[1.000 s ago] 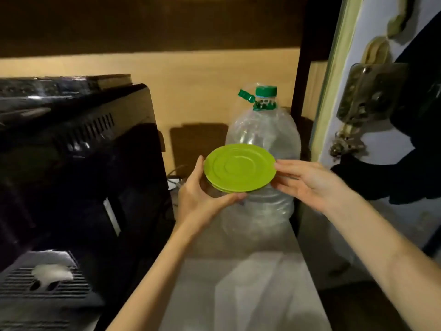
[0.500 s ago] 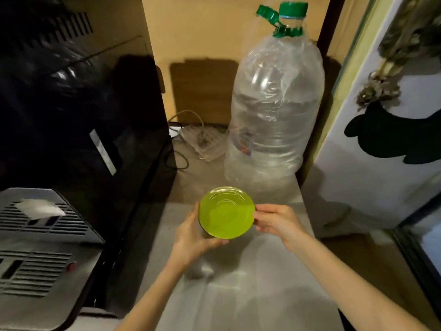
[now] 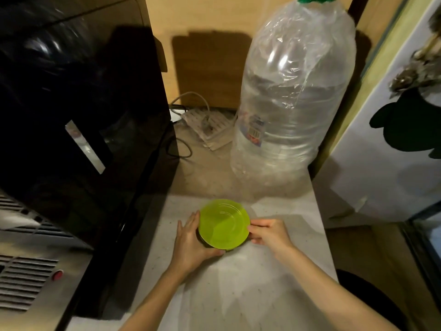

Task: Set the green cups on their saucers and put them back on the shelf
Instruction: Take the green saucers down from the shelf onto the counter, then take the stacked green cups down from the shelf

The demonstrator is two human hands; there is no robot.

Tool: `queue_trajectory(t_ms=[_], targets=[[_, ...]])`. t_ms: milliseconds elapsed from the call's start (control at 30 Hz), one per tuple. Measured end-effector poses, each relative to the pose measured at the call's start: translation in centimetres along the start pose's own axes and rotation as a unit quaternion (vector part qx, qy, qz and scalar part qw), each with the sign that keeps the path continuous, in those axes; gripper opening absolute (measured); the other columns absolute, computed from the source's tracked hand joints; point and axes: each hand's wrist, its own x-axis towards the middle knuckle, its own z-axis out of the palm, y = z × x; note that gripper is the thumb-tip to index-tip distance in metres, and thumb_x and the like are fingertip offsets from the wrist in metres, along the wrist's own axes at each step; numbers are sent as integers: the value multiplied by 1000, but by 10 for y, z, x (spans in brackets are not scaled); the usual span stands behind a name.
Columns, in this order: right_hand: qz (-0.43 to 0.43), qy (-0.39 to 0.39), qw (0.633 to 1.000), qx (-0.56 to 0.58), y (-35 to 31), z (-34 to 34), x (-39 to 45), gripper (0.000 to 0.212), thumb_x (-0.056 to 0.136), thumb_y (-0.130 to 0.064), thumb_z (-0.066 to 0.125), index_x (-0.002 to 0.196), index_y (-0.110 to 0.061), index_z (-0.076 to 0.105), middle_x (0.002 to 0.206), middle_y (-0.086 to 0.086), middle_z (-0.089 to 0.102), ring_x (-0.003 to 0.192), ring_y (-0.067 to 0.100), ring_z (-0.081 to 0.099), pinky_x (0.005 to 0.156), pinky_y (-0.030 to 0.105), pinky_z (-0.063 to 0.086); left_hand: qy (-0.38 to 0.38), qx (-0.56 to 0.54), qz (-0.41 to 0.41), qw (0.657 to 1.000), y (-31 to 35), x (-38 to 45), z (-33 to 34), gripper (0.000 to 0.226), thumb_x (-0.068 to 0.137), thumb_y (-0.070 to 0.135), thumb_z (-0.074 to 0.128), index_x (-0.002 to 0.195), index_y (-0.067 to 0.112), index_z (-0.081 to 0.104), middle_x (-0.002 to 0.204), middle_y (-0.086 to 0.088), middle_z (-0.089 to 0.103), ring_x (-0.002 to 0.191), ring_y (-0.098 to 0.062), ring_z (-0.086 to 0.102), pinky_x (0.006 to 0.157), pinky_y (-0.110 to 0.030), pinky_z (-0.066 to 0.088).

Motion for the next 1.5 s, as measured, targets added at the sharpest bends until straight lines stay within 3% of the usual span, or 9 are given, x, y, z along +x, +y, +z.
queue_trajectory(t_ms=[167,333,467,600,733,900,1067,1200,1500], targets=[[-14,10,999,-30,2,2,3,30,77,0,67,106,6,66,83,14,67,42,0,61,45,15,49,-7,6,-5,1000,-6,1,2,131,31,67,62,143,10,24,152,-6,31,141,-18,24,115,-31,-2],[-24,12,999,-41,1,2,3,26,76,-1,67,102,3,68,76,10,67,44,2,61,44,17,50,-25,1,-9,1000,-7,-2,3,124,43,55,77,144,16,19,153,-4,25,141,-20,23,112,-30,20],[-22,-5,998,-61,-1,0,3,20,78,-3,66,98,-4,66,67,7,65,41,5,60,42,19,50,-52,26,-2,998,-8,-3,2,123,51,50,81,146,14,12,156,-4,18,143,-19,17,111,-27,20],[-33,-25,992,-119,-7,-3,2,14,80,-11,65,93,-11,61,64,4,63,39,5,58,39,19,45,-66,32,13,997,1,-4,-5,118,52,62,71,143,9,18,151,-6,25,137,-18,25,99,-13,20],[-93,-19,975,-202,-20,-11,-7,11,81,-15,63,91,-10,62,64,7,62,49,12,57,38,16,39,-74,52,-1,996,16,7,-13,92,70,51,68,142,13,26,155,-8,18,141,-22,22,112,-27,20],[-118,-52,959,-253,-55,-32,-28,14,82,-16,59,69,-17,54,63,3,58,46,11,55,41,18,36,-184,-21,1,983,71,31,-30,42,83,28,61,118,5,58,112,-11,64,91,-17,61,77,-21,46],[-131,-158,923,-326,-115,-64,-67,23,86,-27,59,101,-11,53,75,2,63,57,12,61,47,22,42,-353,-27,11,935,144,46,-53,33,86,30,56,107,6,61,94,-3,63,75,-10,63,64,-20,45],[-191,-151,906,-348,-169,-92,-100,34,85,-27,60,112,-6,57,84,3,67,69,15,66,54,23,47,-337,-64,72,937,209,52,-81,27,86,29,55,105,12,63,87,2,69,68,-5,66,64,-18,49],[-342,-71,852,-389,-293,-136,-174,27,84,-28,61,107,-14,60,92,9,70,80,19,68,69,32,54,-221,-58,244,943,340,52,-166,38,84,31,57,115,10,60,108,-7,69,98,-20,67,90,-33,50]])
